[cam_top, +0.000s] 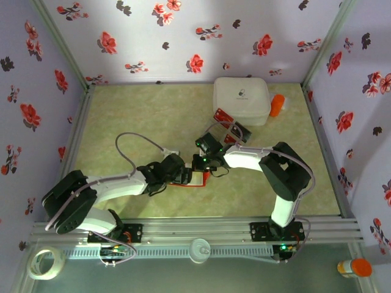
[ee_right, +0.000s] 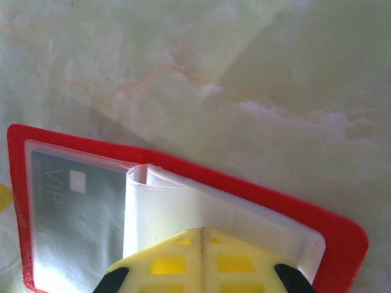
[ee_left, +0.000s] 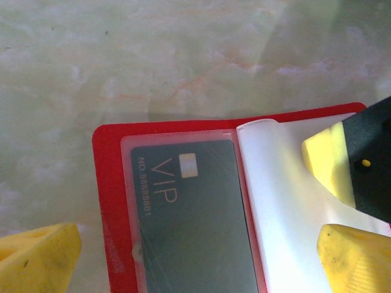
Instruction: Put the credit cards into the card holder
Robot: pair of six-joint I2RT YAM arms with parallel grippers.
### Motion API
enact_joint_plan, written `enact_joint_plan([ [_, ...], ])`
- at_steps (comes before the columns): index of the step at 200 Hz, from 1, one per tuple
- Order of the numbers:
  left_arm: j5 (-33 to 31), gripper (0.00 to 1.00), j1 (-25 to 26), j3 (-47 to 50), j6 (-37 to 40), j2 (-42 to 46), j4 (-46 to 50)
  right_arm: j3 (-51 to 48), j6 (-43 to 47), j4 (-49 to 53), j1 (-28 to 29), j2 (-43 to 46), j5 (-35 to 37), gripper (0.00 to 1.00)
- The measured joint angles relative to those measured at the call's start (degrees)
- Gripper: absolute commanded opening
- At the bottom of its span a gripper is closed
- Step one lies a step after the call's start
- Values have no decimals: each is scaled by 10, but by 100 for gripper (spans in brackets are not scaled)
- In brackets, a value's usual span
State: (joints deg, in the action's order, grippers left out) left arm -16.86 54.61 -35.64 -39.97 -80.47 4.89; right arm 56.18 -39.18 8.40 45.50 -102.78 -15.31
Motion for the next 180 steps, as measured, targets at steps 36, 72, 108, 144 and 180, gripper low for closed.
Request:
enact_joint_plan([
  [36,0,100,12,21,-2,1,-22,0,0,0,0,0,0,2],
  [72,0,100,17,40,-4,3,-43,0,0,0,0,0,0,2],
  [108,0,100,19,46,-4,3,-54,0,-3,-2,0,0,0,2],
  [144,0,100,21,46,-4,4,-60,-1,-4,-5,0,0,0,2],
  [180,0,100,26,46,-4,9,-68,-2,-4,-7,0,0,0,2],
])
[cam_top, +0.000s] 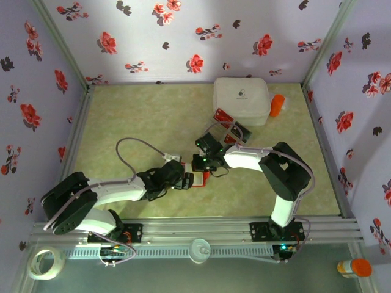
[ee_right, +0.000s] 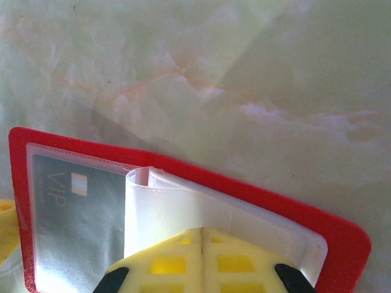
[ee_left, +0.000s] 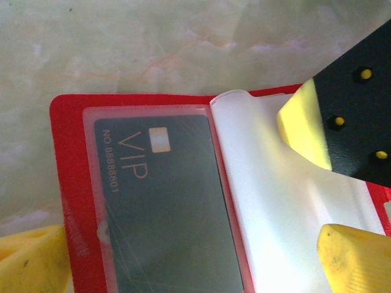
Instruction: Put the credit cards into the card holder
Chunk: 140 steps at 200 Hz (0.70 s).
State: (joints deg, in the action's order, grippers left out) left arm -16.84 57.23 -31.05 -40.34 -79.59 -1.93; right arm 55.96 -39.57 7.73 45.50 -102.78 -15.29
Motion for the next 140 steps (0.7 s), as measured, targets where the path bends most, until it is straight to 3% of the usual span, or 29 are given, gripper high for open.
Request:
enact_joint_plan([
  [100,0,97,0,2,0,-29,-10,0,0,0,0,0,0,3],
  [140,-3,92,0,10,0,-28,-21,0,0,0,0,0,0,13],
])
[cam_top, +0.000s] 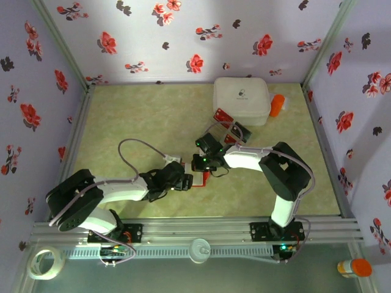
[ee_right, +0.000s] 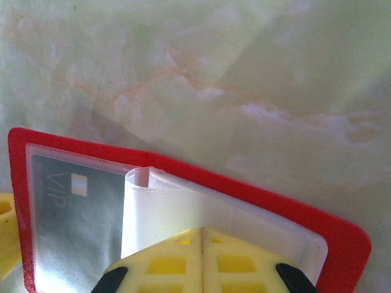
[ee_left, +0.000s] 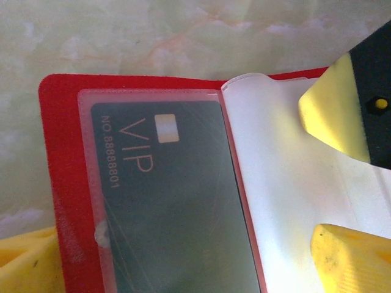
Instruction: Put the credit cards into the card holder
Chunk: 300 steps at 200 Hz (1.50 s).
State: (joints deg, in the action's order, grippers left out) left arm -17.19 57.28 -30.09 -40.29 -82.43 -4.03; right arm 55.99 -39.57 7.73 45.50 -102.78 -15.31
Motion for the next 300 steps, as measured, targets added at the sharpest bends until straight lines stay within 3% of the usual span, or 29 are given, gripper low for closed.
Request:
enact_joint_plan([
  [55,-6,90,0,6,0,2,-9,1,-9,7,0,25,1,36],
  [139,-8,85,0,11,0,3,-16,-40,-32,-16,0,50,3,44],
  [170,-8,88,0,11,0,3,-16,-43,-39,-25,0,50,3,41],
  [231,-1,100,2,11,2,7,-20,-41,-42,-35,2,26,0,18],
  [300,-1,100,2,15,2,15,-19,-13,-44,-45,24,-3,-2,14],
])
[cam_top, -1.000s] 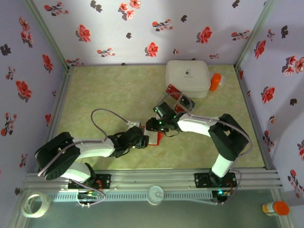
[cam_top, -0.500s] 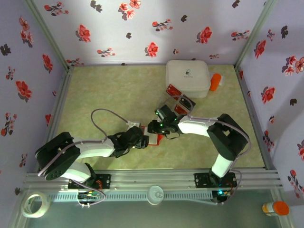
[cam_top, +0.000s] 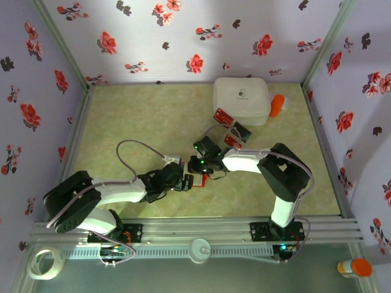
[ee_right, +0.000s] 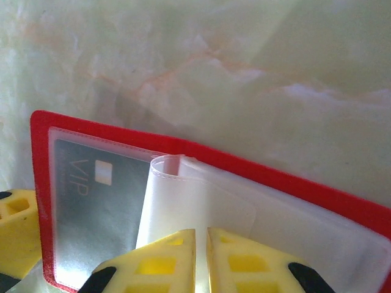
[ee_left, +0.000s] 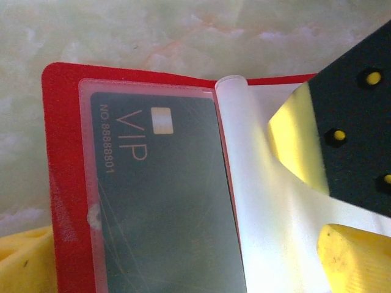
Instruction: Put the credit cards into the card holder
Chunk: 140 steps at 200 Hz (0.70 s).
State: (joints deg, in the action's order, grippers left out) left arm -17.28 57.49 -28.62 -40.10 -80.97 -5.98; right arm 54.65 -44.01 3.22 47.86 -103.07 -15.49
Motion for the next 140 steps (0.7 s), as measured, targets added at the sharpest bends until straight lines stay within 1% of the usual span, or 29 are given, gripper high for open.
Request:
enact_joint_plan([
  [8,0,100,0,0,0,0,0,2,0,0,2,-2,0,14],
  [29,0,95,0,5,2,0,-2,5,-1,0,2,-5,0,16],
  [53,-6,85,0,13,5,0,-12,9,-1,0,2,-5,-2,20],
  [63,-10,83,0,17,6,0,-17,11,-1,2,2,-5,-2,23],
  [106,-19,81,0,26,6,0,-33,20,-1,14,1,1,0,43],
  [140,-21,81,0,29,6,0,-38,4,-7,11,-1,42,6,49],
])
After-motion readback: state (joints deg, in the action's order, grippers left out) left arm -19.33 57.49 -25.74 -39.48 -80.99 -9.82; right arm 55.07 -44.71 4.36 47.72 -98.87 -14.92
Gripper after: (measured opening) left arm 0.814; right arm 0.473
